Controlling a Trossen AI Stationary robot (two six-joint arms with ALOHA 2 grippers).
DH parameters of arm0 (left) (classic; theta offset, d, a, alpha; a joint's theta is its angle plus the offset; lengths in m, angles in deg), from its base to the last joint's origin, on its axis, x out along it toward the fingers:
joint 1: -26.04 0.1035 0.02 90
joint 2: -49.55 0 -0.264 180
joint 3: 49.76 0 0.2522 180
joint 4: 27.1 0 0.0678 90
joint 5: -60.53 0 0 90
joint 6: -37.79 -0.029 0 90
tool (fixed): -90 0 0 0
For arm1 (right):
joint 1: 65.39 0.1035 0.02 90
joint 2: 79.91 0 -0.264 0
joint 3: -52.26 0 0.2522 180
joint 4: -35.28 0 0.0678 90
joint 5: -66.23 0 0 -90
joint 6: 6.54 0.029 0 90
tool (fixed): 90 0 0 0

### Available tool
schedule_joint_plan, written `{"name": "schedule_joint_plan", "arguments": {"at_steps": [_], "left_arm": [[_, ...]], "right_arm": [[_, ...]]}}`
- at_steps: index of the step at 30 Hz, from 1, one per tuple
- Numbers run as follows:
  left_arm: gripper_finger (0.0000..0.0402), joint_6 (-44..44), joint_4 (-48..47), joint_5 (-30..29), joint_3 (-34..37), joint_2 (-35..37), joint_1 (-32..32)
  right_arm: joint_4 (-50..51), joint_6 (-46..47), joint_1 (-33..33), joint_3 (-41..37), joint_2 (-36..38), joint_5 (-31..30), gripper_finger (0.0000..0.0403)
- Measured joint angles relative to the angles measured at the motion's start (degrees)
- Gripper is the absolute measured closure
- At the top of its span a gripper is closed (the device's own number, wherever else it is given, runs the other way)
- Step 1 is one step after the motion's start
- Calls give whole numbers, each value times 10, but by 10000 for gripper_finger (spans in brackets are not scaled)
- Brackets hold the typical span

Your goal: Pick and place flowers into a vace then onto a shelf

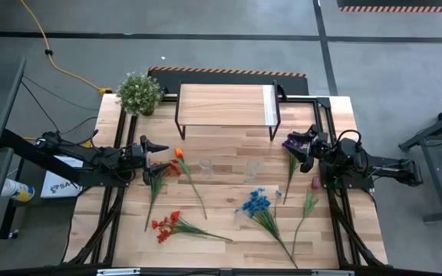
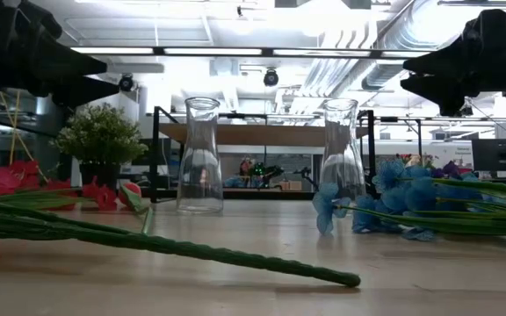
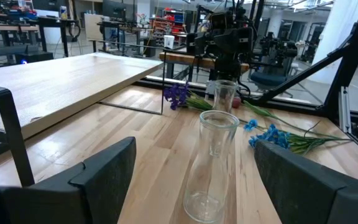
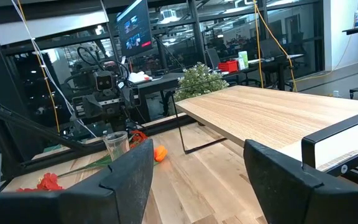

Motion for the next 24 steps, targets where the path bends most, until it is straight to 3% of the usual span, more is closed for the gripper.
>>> {"name": "schedule_joint_plan", "arguments": {"at_steps": [24], "left_arm": [[41,0,3,-6,0,0,0]], "right_arm": [[-3,0,0,0,0,-4,166]]}}
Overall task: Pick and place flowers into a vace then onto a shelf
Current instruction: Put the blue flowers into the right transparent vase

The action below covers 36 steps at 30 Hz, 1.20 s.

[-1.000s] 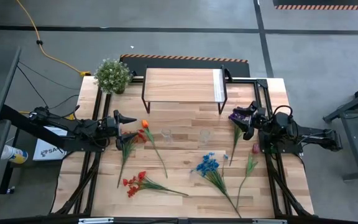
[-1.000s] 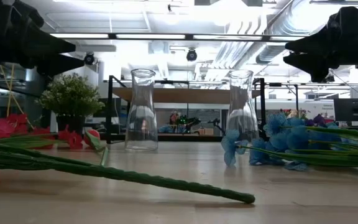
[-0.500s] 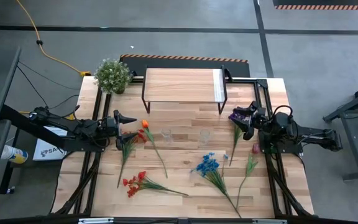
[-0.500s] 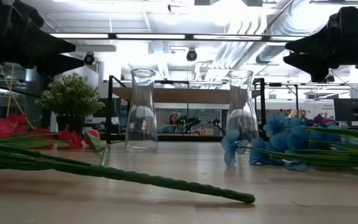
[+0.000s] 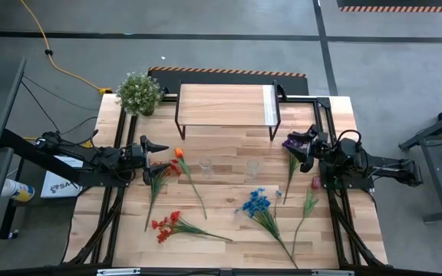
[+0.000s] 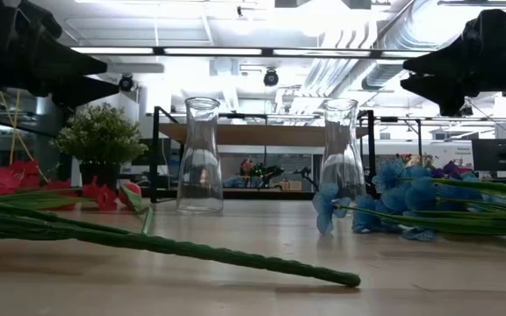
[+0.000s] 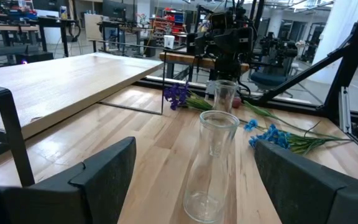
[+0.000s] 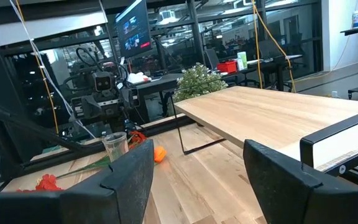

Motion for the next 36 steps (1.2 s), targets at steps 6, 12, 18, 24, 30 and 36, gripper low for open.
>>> {"name": "schedule_joint_plan", "arguments": {"at_steps": [6,12,18,24,30,36], "left_arm": [[41,116,82,-11,-10,0,0],[41,135,171,3,-64,0,0],[41,124,151,106,-142,-1,0],[41,125,25,155,-252,-47,0],[41,153,-136,150,-393,-151,0],[41,157,-244,150,-532,-254,0]], "right_arm": [[-68,62,0,0,0,7,164],[-224,113,0,0,0,6,164],[-400,50,0,0,0,32,163],[-402,5,0,55,-7,49,166],[-248,-30,0,198,-58,60,167],[-112,-30,0,355,-150,94,167]]}}
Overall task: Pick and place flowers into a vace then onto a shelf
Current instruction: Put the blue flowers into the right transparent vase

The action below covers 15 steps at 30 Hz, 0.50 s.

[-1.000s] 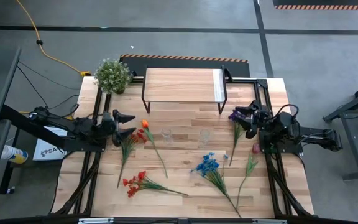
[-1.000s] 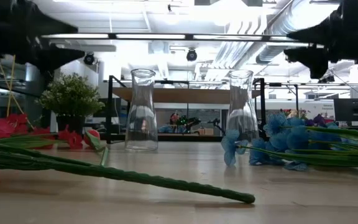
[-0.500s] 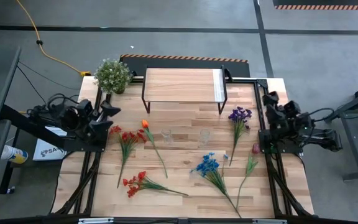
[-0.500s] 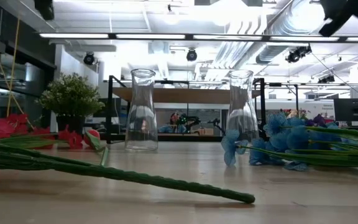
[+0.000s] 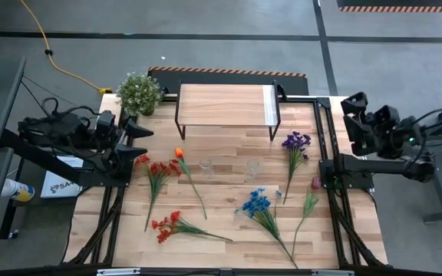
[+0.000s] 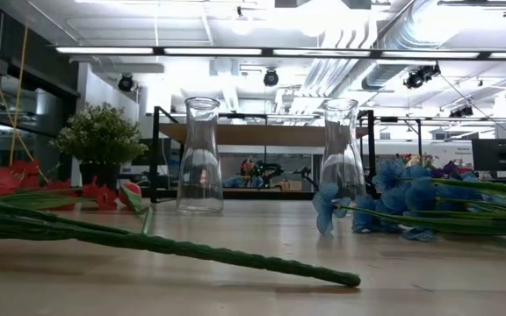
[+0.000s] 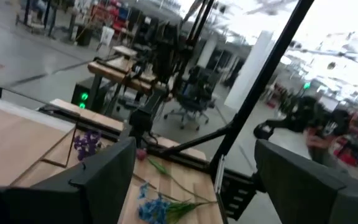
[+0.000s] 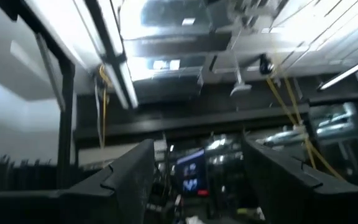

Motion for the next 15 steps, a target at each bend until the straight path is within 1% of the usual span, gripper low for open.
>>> {"name": "schedule_joint_plan", "arguments": {"at_steps": [4,8,13,15], "left_arm": [[41,18,-61,0,-77,-56,0],[41,36,-110,3,-130,-99,0],[41,74,-173,5,-169,-127,0],[41,86,-180,5,-176,-129,0]], "right_arm": [[65,0,0,92,-72,21,167],[120,0,0,169,-147,42,167],[167,3,0,251,-239,67,167],[185,3,0,280,-271,83,167]]}}
